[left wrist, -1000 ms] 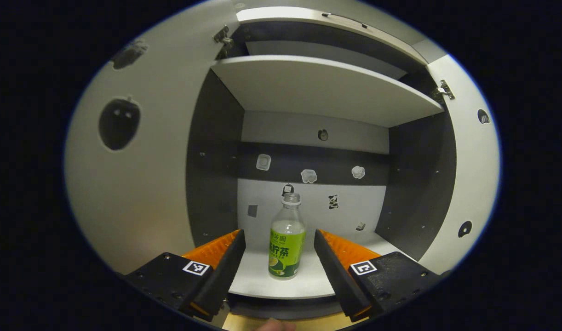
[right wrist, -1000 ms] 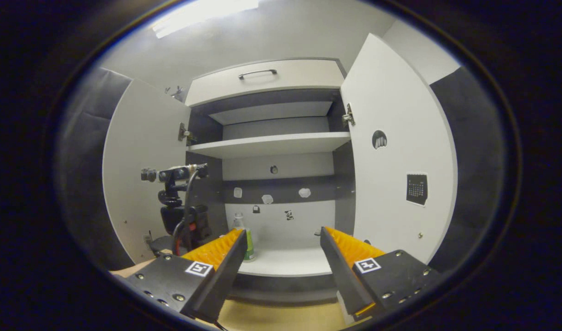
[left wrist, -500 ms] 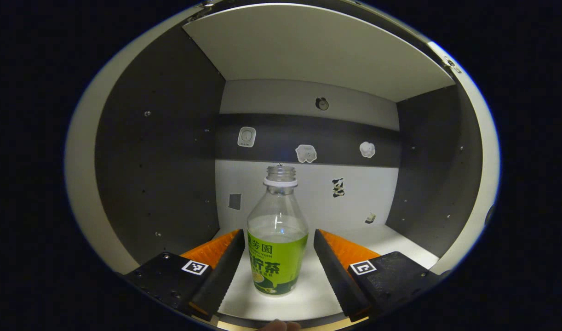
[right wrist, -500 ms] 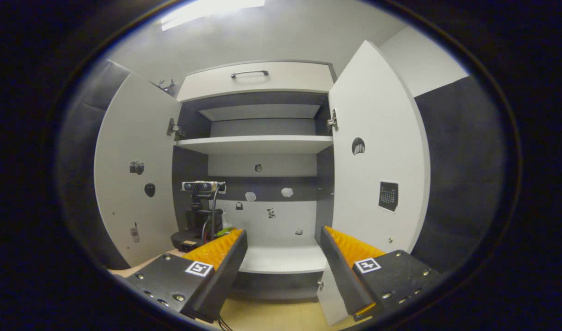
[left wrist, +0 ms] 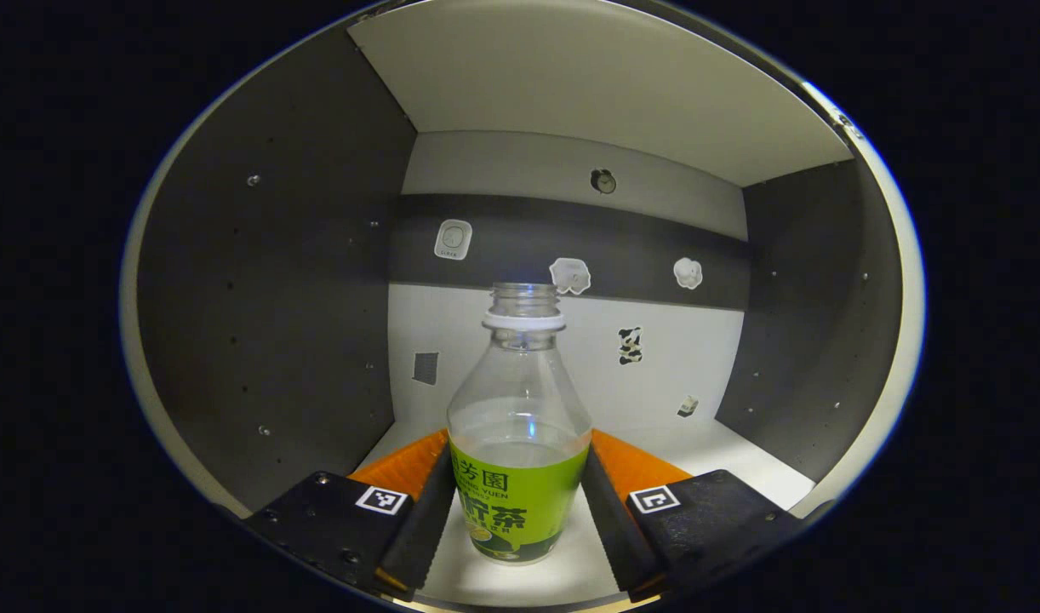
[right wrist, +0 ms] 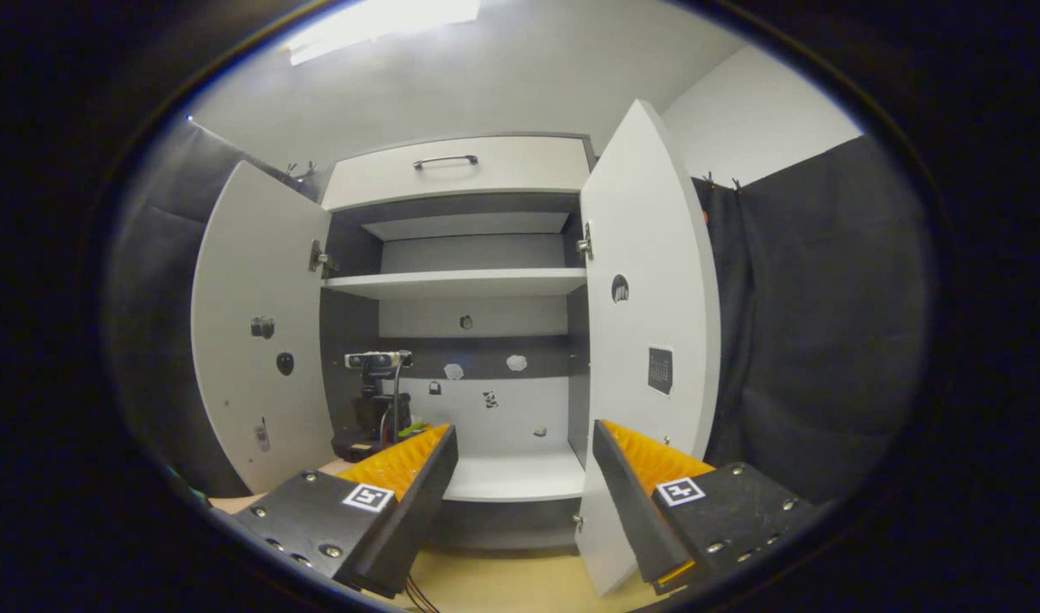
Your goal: Grasp the bottle in the cabinet with the left hand and place it on the coaster, then close the right door with the right hand and the left door with the left hand.
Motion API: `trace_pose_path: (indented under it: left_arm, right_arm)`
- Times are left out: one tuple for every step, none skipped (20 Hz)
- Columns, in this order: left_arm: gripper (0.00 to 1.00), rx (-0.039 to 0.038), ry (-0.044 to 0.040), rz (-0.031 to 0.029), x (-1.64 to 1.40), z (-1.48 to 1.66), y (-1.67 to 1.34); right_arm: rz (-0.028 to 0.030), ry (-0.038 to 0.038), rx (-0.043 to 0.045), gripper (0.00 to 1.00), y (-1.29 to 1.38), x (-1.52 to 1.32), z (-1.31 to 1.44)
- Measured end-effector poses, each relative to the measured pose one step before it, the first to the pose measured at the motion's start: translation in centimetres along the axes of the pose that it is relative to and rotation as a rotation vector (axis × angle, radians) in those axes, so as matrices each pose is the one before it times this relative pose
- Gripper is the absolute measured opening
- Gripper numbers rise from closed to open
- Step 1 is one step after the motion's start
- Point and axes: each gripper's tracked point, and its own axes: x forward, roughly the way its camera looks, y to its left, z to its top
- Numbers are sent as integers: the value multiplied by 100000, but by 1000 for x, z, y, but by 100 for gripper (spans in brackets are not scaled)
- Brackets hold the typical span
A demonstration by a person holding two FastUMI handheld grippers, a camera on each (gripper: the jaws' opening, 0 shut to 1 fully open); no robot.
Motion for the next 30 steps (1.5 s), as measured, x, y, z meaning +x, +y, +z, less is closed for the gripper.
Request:
trace_pose_path:
  left_arm:
    - [80, 114, -650, -177, -996, 346, -65]
    - [80, 743, -753, 45, -968, 427, 4]
    - [80, 1334, -918, -704, -1155, 449, -154]
    - [80, 1352, -1266, -315, -1270, 447, -247]
    - [80, 920, -538, -536, -1426, 456, -262]
    - [80, 331, -500, -994, -1500, 159, -434]
    - [80, -565, -540, -588, -1624, 317, -345]
    - [80, -159, -416, -899, -1905, 205, -331]
    - [80, -680, -1010, -339, -1663, 213, -297]
    - [80, -80, -113, -1101, -1551, -50, -346]
    - [79, 238, -171, -914, -1818, -134, -433]
    - [80, 913, -545, -432, -1505, -40, -164]
    - [79, 1206, -423, -506, -1548, -17, -227]
    - [79, 956, -612, 63, -1416, -160, -121]
    - [79, 694, -574, -58, -1340, 10, -108]
    - [79, 325, -151, -157, -1183, -246, -205]
    - [79, 574, 1117, -331, -1198, -670, -42]
    - [79, 349, 613, 127, -1006, -558, 98]
    - [80, -240, 1220, 826, -948, -832, 333]
    - [79, -451, 252, 543, -939, -741, 323]
    - [80, -604, 184, 725, -834, -842, 343]
    - [80, -441, 1001, 1333, -788, -1318, 502]
    - [79, -866, 1625, 1276, -820, -1505, 558]
    - [80, -1306, 1641, 1381, -999, -1589, 362]
    - [80, -1609, 1370, 866, -754, -1663, 449]
    - [80, -1266, 779, 211, -621, -1768, 288]
    - [80, -635, 587, -562, -672, -1816, 111]
    - [80, 178, 244, -893, -617, -1906, 39]
    - [80, 1176, 108, -1315, -480, -1638, -133]
    - [80, 1867, -210, -894, -448, -1444, -143]
  right_arm:
    - [557, -94, 348, 96, 127, -551, 68]
    - [10, -71, -124, 96, -198, -512, 32]
    - [382, -503, -192, 96, -52, -424, 167]
    - [221, -213, -418, 96, 10, -426, 95]
    - [-110, 33, -689, 96, -203, -476, -112]
    - [192, 198, -541, 96, -117, -466, -84]
    - [459, -242, -488, 96, -55, -404, 74]
    - [534, -745, -60, 96, -71, -546, 145]
    - [1025, -910, 64, 96, 94, -511, 175]
    - [1956, 51, 302, 96, 302, -468, -62]
    - [1346, 1130, 790, 96, 266, -459, -302]
    - [1100, 2516, 800, 96, 215, -422, -701]
    - [69, 3198, 977, 96, 185, -264, -755]
    - [-183, 2701, 477, 93, 39, -255, -773]
    - [1158, 1243, -745, 97, 335, -272, -511]
    - [978, -556, -1494, 93, 283, -273, -215]
    - [1169, -1096, -1496, 96, 265, -301, -105]
    - [1299, -1940, -1172, 96, 417, -352, 90]
    - [2055, -1984, -1129, 97, 593, -268, 174]
    - [1757, -1664, -1189, 96, 535, -331, 136]
    - [1369, -1106, -877, 96, 456, -152, 92]
    - [1177, -505, -604, 96, 445, -184, -63]
    - [1034, 162, -64, 93, 497, -32, -148]
    - [659, 380, 555, 96, 397, -99, -308]
    - [980, 309, 1141, 96, 482, -4, -253]
    - [812, 307, 1699, 96, 392, 37, -308]
    - [1622, 55, 1961, 96, 583, -27, -165]
    - [2317, -618, 1739, 96, 686, 28, 5]
    - [1081, -602, 1433, 96, 398, 33, 99]
    - [565, -501, 409, 96, 134, 95, 12]
